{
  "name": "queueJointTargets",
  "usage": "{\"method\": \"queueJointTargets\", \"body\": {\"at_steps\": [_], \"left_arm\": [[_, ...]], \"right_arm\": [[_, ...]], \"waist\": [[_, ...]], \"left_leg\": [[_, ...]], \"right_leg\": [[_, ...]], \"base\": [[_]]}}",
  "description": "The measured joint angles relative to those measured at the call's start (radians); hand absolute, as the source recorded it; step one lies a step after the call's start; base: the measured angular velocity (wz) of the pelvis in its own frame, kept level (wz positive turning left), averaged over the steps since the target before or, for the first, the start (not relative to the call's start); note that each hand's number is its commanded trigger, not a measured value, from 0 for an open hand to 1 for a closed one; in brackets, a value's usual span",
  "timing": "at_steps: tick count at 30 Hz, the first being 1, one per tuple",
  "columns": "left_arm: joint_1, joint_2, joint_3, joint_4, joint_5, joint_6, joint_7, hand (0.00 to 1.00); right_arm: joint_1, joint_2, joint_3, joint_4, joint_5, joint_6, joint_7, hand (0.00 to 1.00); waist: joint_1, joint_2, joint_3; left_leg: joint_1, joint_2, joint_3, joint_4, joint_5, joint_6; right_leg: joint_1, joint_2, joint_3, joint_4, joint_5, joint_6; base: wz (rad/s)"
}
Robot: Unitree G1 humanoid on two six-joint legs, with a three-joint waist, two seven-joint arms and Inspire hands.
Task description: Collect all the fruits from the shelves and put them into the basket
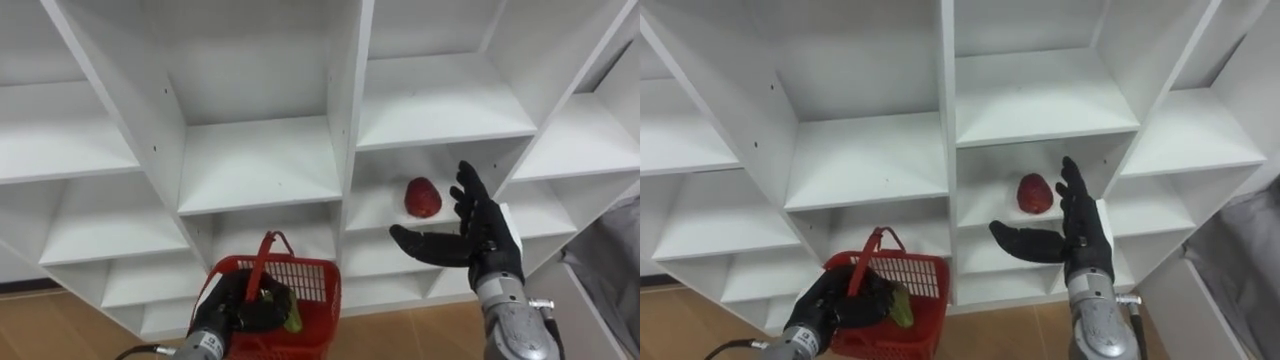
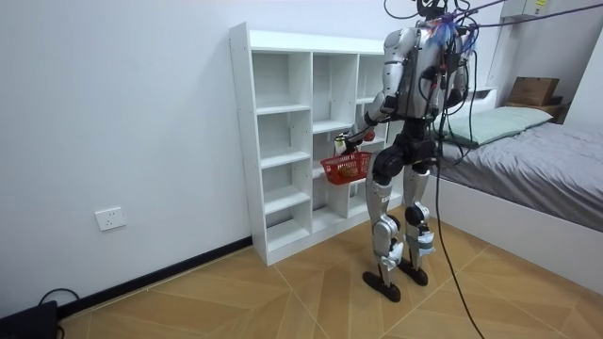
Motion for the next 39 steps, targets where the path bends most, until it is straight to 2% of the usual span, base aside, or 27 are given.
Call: {"method": "queueJointTargets", "body": {"at_steps": [5,12,17,21,24,25,29,34,36,39], "left_arm": [[0.001,0.001,0.001,0.000,0.006,0.000,-0.014,1.00],[0.012,0.001,0.038,-0.012,0.021,0.000,-0.014,1.00],[0.018,0.005,0.047,-0.021,0.026,0.000,-0.020,1.00],[0.024,0.005,0.058,-0.021,0.093,0.000,-0.035,1.00],[0.034,0.005,0.079,-0.021,0.097,0.000,-0.037,1.00],[0.040,0.005,0.091,-0.021,0.097,0.000,-0.039,1.00],[0.042,0.005,0.106,-0.016,0.097,0.000,-0.045,1.00],[0.042,0.005,0.116,-0.010,0.097,0.000,-0.056,1.00],[0.039,0.006,0.117,-0.002,0.094,0.000,-0.057,1.00],[0.037,0.008,0.116,0.002,0.096,0.000,-0.066,1.00]], "right_arm": [[-0.001,-0.008,-0.002,0.011,0.007,0.000,-0.009,0.00],[-0.002,-0.030,-0.021,0.068,0.006,0.002,-0.008,0.00],[-0.018,-0.030,-0.042,0.086,0.014,0.002,-0.018,0.00],[-0.071,-0.032,-0.045,0.178,0.013,0.001,-0.020,0.00],[-0.108,-0.034,-0.046,0.233,0.013,0.001,-0.020,0.00],[-0.119,-0.036,-0.050,0.247,0.016,0.001,-0.019,0.00],[-0.183,-0.050,-0.055,0.333,0.037,-0.001,-0.024,0.00],[-0.251,-0.054,-0.086,0.411,0.053,-0.004,-0.051,0.00],[-0.304,-0.071,-0.087,0.489,0.052,-0.004,-0.070,0.00],[-0.364,-0.075,-0.090,0.563,0.051,-0.005,-0.090,0.00]], "waist": [[0.002,0.000,0.0003],[0.018,-0.012,0.0073],[0.027,-0.014,0.0063],[0.030,-0.019,0.0042],[0.033,-0.023,0.0030],[0.037,-0.027,-0.0003],[0.062,-0.040,-0.0014],[0.075,-0.045,0.0011],[0.083,-0.045,0.0022],[0.081,-0.046,0.0068]], "left_leg": [[0.001,-0.001,-0.003,0.000,0.000,0.000],[0.006,-0.003,-0.011,0.001,0.000,0.000],[-0.012,-0.003,-0.017,0.009,-0.001,0.001],[-0.027,-0.003,-0.032,0.019,-0.001,0.001],[-0.037,-0.003,-0.042,0.022,-0.001,0.001],[-0.048,-0.003,-0.045,0.024,-0.001,0.001],[-0.084,-0.002,-0.049,0.043,0.000,0.001],[-0.155,-0.005,-0.088,0.083,0.000,0.002],[-0.191,-0.004,-0.102,0.101,0.000,0.002],[-0.241,-0.004,-0.119,0.131,0.000,0.002]], "right_leg": [[0.004,-0.001,-0.002,0.001,0.000,0.000],[0.012,-0.004,-0.012,0.000,-0.004,0.002],[0.000,-0.007,-0.027,0.002,-0.004,0.002],[-0.003,-0.009,-0.047,0.003,-0.004,0.002],[-0.007,-0.009,-0.058,0.003,-0.004,0.001],[-0.018,-0.009,-0.059,0.007,-0.005,0.000],[-0.053,-0.009,-0.060,0.023,-0.005,-0.001],[-0.098,-0.024,-0.118,0.046,-0.005,-0.001],[-0.125,-0.025,-0.128,0.057,-0.005,-0.002],[-0.154,-0.024,-0.143,0.058,-0.002,-0.007]], "base": [[0.00],[0.03],[0.06],[0.12],[0.10],[0.07],[0.02],[0.24],[0.18],[0.18]]}}
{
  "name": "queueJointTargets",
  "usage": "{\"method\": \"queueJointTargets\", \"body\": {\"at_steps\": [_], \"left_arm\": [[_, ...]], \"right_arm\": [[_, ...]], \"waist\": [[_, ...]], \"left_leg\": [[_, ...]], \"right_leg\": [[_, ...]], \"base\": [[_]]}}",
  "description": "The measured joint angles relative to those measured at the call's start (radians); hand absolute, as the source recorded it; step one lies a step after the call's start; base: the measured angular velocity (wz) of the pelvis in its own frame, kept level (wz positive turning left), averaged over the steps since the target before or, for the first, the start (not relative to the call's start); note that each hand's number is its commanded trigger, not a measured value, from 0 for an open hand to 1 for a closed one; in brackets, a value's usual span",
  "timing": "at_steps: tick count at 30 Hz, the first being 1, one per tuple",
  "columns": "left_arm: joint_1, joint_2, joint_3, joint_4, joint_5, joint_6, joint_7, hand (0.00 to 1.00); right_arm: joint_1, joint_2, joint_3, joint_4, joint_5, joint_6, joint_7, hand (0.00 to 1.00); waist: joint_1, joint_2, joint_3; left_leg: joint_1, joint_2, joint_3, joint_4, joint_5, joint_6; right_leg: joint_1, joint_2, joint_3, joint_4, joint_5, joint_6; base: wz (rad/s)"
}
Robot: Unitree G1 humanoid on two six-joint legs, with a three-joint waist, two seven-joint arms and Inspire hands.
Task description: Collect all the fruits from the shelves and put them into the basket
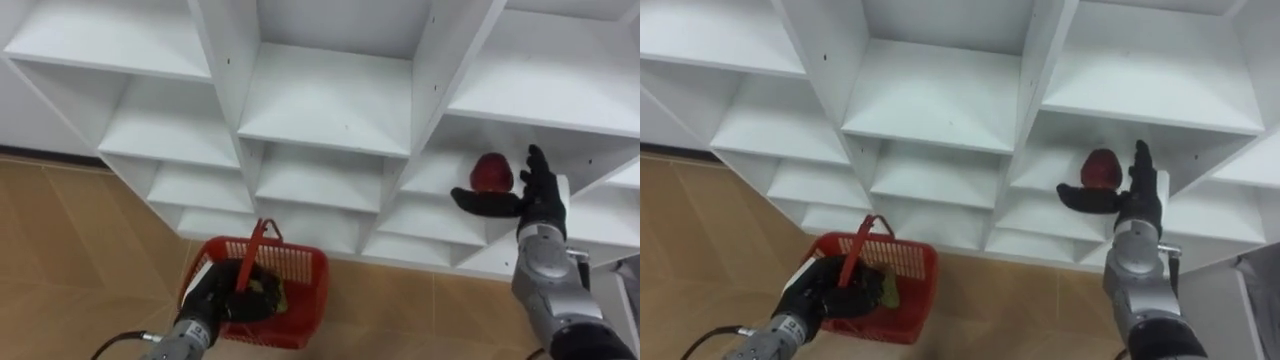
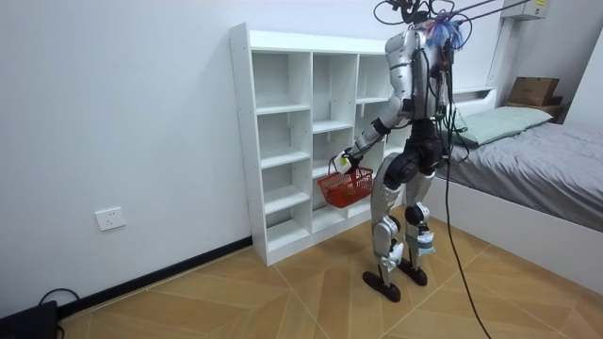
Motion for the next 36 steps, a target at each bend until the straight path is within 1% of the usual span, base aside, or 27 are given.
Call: {"method": "queueJointTargets", "body": {"at_steps": [2,4,6,10,12,17,24,28,36], "left_arm": [[-0.010,-0.002,0.000,0.012,-0.001,-0.002,0.000,1.00],[-0.030,-0.008,-0.002,0.038,-0.001,-0.002,0.001,1.00],[-0.048,-0.008,-0.014,0.067,0.000,-0.004,0.002,1.00],[-0.050,-0.008,-0.023,0.072,0.000,-0.004,0.003,1.00],[-0.050,-0.007,-0.023,0.072,0.000,-0.003,0.004,1.00],[-0.051,-0.007,-0.025,0.072,-0.001,-0.003,0.006,1.00],[-0.069,-0.005,-0.080,0.096,-0.001,-0.004,0.042,1.00],[-0.081,-0.006,-0.084,0.105,0.000,-0.004,0.046,1.00],[-0.110,-0.006,-0.095,0.113,-0.001,-0.003,0.065,1.00]], "right_arm": [[-0.017,-0.002,-0.005,0.019,-0.002,-0.007,-0.009,0.00],[-0.038,-0.003,-0.009,0.057,-0.002,-0.012,-0.023,0.00],[-0.063,-0.005,-0.012,0.085,-0.002,-0.018,-0.040,0.00],[-0.074,-0.009,-0.012,0.097,-0.004,-0.018,-0.056,0.00],[-0.088,-0.009,-0.012,0.129,-0.005,-0.017,-0.062,0.00],[-0.096,-0.012,-0.012,0.132,-0.025,-0.017,-0.080,0.00],[-0.119,-0.036,-0.011,0.132,-0.043,-0.017,-0.095,0.00],[-0.138,-0.036,-0.011,0.131,-0.044,-0.017,-0.102,0.00],[-0.159,-0.036,-0.009,0.131,-0.044,-0.017,-0.101,0.00]], "waist": [[-0.005,0.001,0.0002],[-0.003,0.001,0.0002],[0.000,0.001,0.0006],[0.000,0.001,0.0006],[0.000,0.000,0.0008],[0.000,0.000,0.0019],[0.014,0.005,0.0074],[0.017,0.006,0.0083],[0.019,0.005,0.0095]], "left_leg": [[-0.013,-0.001,0.000,0.002,0.002,0.002],[-0.017,-0.002,0.000,0.002,0.002,0.003],[-0.032,-0.002,0.005,0.002,0.004,0.005],[-0.054,-0.002,0.006,0.008,0.005,0.005],[-0.058,-0.002,0.005,0.009,0.005,0.005],[-0.061,-0.002,0.004,0.008,0.005,0.005],[-0.079,-0.002,0.004,0.014,0.006,0.006],[-0.105,-0.002,0.005,0.022,0.006,0.007],[-0.116,-0.003,0.008,0.022,0.007,0.008]], "right_leg": [[-0.016,-0.002,0.002,0.010,0.000,0.000],[-0.020,-0.003,0.004,0.011,0.000,0.000],[-0.039,-0.004,0.010,0.018,0.000,0.000],[-0.063,-0.005,0.012,0.025,0.000,0.000],[-0.067,-0.005,0.011,0.025,0.000,0.000],[-0.068,-0.005,0.008,0.025,0.000,0.000],[-0.087,-0.006,0.009,0.030,0.000,0.000],[-0.118,-0.009,0.011,0.049,-0.001,0.000],[-0.137,-0.012,0.015,0.062,-0.005,-0.001]], "base": [[0.00],[0.00],[-0.06],[-0.01],[0.00],[0.00],[0.00],[0.00],[0.00]]}}
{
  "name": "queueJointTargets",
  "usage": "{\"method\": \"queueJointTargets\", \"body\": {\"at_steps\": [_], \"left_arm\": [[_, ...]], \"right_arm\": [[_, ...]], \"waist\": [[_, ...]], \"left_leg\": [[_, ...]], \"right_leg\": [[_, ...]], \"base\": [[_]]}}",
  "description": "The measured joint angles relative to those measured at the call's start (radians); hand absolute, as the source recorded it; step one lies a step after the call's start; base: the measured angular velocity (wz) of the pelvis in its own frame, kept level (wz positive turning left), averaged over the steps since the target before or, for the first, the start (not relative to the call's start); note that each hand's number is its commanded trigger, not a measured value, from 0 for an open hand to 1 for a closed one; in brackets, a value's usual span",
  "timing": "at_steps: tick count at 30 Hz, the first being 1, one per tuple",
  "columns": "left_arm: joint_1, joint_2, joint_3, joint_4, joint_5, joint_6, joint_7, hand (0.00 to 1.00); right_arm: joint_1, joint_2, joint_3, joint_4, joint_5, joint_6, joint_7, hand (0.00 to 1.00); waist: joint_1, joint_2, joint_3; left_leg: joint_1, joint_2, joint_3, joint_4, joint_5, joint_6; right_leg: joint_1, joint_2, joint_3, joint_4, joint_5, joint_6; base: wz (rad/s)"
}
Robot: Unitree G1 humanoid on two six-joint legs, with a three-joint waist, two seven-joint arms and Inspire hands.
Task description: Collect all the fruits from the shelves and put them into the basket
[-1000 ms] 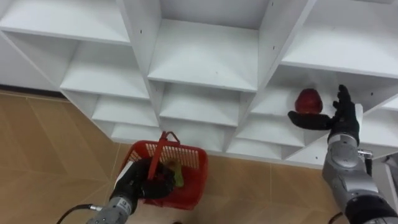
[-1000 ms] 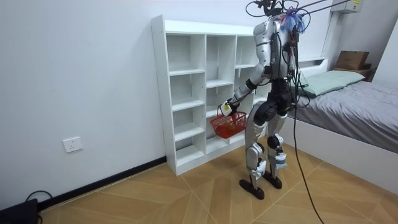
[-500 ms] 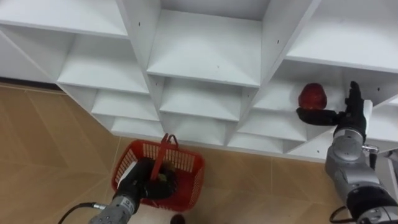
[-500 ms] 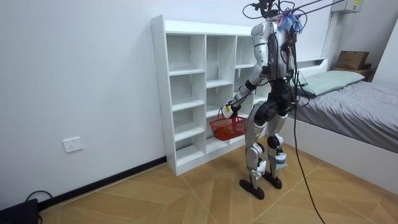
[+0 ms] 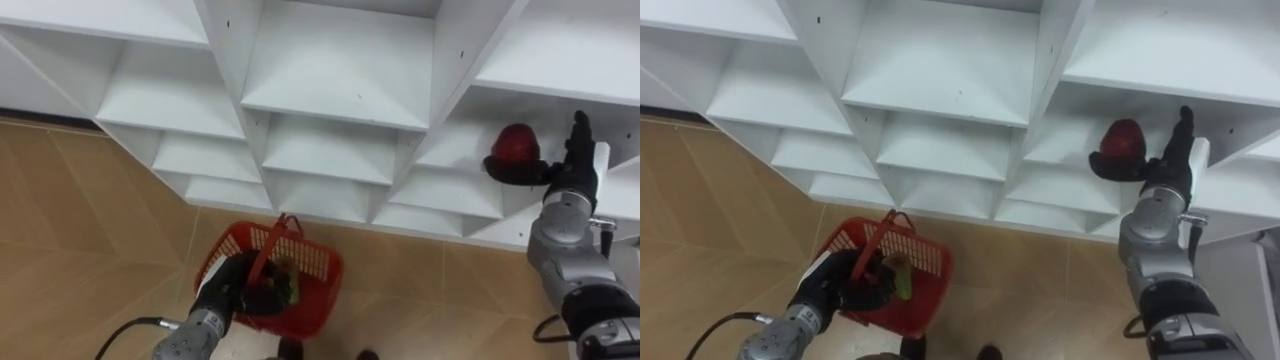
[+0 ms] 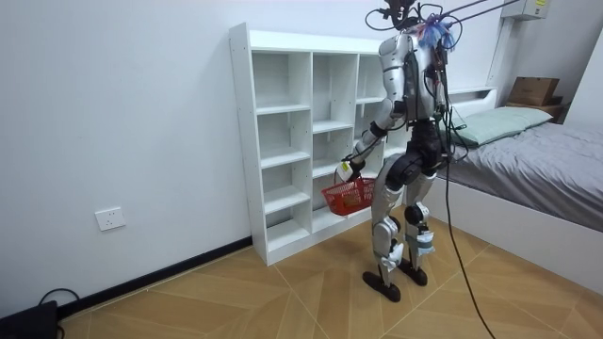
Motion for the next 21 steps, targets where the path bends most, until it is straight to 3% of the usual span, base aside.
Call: {"method": "queueJointTargets", "body": {"at_steps": [21], "left_arm": [[-0.059,-0.002,-0.055,0.062,-0.039,0.009,0.000,1.00]], "right_arm": [[-0.051,0.002,0.022,-0.003,-0.033,0.004,-0.007,0.00]], "waist": [[0.002,-0.005,0.0086]], "left_leg": [[-0.066,0.000,0.021,0.002,0.010,0.000]], "right_leg": [[-0.090,-0.005,0.018,0.035,-0.003,-0.003]], "base": [[-0.02]]}}
